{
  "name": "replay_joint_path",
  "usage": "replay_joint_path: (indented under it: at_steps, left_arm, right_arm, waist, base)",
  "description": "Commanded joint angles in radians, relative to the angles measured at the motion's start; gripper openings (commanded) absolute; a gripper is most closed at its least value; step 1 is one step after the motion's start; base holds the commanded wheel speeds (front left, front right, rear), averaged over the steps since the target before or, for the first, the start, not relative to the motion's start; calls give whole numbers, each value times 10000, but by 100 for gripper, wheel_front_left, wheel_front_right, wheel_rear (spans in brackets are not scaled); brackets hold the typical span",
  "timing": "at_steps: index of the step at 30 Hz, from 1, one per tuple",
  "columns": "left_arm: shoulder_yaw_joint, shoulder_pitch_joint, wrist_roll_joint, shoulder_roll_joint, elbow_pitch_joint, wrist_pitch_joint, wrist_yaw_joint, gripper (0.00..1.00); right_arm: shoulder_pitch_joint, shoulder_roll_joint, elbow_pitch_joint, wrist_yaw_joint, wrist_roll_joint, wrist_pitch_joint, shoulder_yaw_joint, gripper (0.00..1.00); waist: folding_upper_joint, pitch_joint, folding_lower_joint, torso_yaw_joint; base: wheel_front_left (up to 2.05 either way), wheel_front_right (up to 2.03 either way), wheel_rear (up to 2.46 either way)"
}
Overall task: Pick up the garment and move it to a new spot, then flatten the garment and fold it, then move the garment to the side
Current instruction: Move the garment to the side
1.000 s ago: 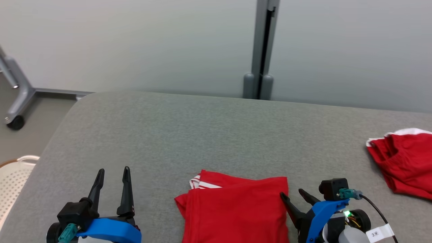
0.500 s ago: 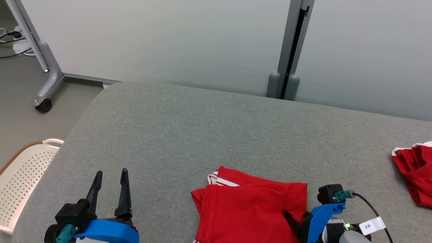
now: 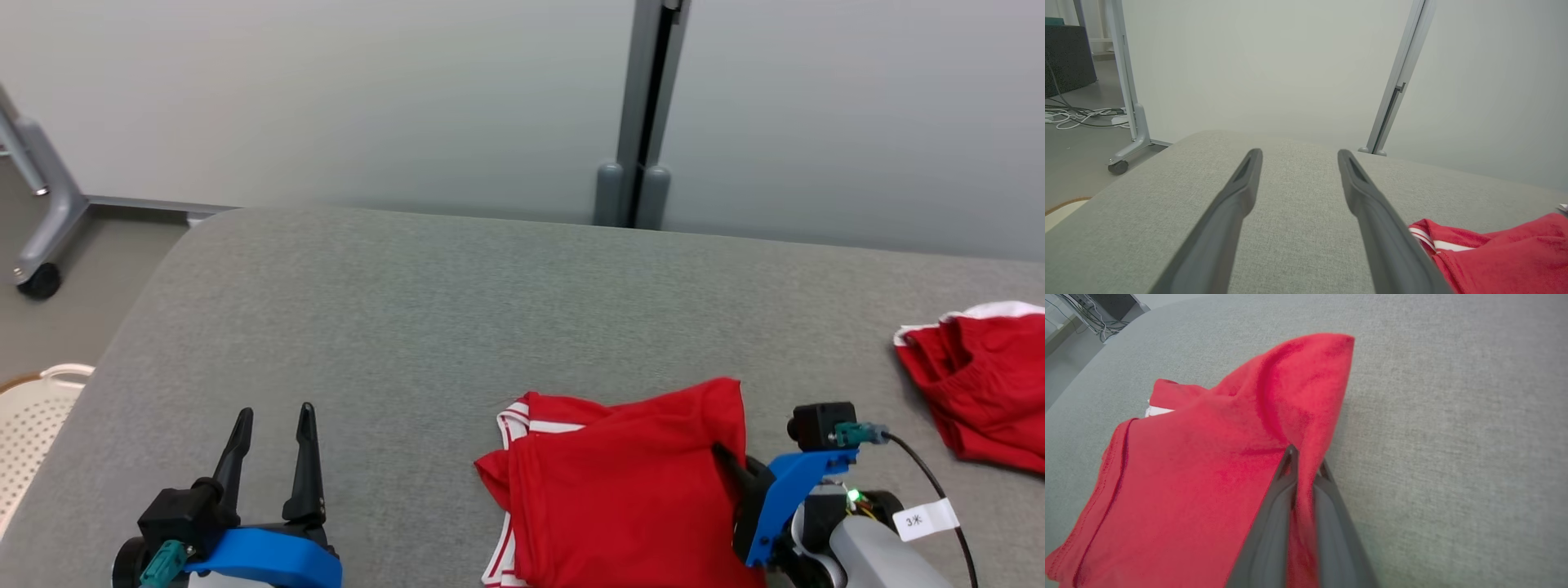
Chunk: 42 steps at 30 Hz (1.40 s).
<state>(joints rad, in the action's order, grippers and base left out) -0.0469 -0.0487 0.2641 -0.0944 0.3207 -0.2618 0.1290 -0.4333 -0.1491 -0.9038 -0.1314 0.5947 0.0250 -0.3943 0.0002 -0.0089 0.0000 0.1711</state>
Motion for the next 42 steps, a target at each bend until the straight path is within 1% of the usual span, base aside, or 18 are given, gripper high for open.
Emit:
replay_joint_path:
  at_steps: [1,6,11,18,23,27,31,37,40,42]
  left_arm:
    - [-46,-113,18,15,-54,-41,30,100]
    - [-253,-224,72,108,-132,-41,30,100]
    - [-504,-313,74,166,-141,-41,31,100]
    - [-955,-628,117,250,-83,-43,29,100]
    - [-1239,-866,159,303,12,-41,29,100]
    - [-1335,-982,143,322,52,-41,29,100]
    - [-1393,-1059,90,294,32,-41,29,100]
    - [-1469,-1345,4,90,49,-42,30,100]
    - [-1537,-1544,-30,36,65,-42,30,100]
    - [-1607,-1735,-48,25,67,-42,30,100]
  right_arm:
    - [-180,-102,86,11,68,-100,-19,0]
    - [-373,-410,454,10,322,-472,-74,0]
    - [-494,-566,779,8,508,-705,-180,0]
    - [-228,-811,1106,8,696,-1033,-131,0]
    - [75,-1128,1498,8,862,-1175,-194,0]
    - [218,-1411,1975,7,979,-1336,-250,0]
    - [72,-1754,2559,7,1077,-1530,-439,0]
    - [-963,-2277,3005,7,1010,-1278,-885,0]
    - [-1702,-2601,2953,7,1078,-1034,-1077,0]
    - [-2273,-3011,2771,8,1007,-824,-1172,0]
  waist:
    - [-2,-63,0,-137]
    - [-2,-15,0,-827]
    - [-2,79,0,-1778]
    - [-2,256,0,-2952]
    - [-2,390,0,-3404]
    - [-2,516,0,-3544]
    - [-2,756,0,-3487]
    - [-2,1348,0,-3250]
    - [-2,1687,0,-3097]
    - [-2,1933,0,-2967]
  base:
    - [0,0,0]
    - [0,0,0]
    - [0,0,0]
    - [0,0,0]
    - [0,0,0]
    - [0,0,0]
    - [0,0,0]
    - [0,0,0]
    - [0,0,0]
    - [0,0,0]
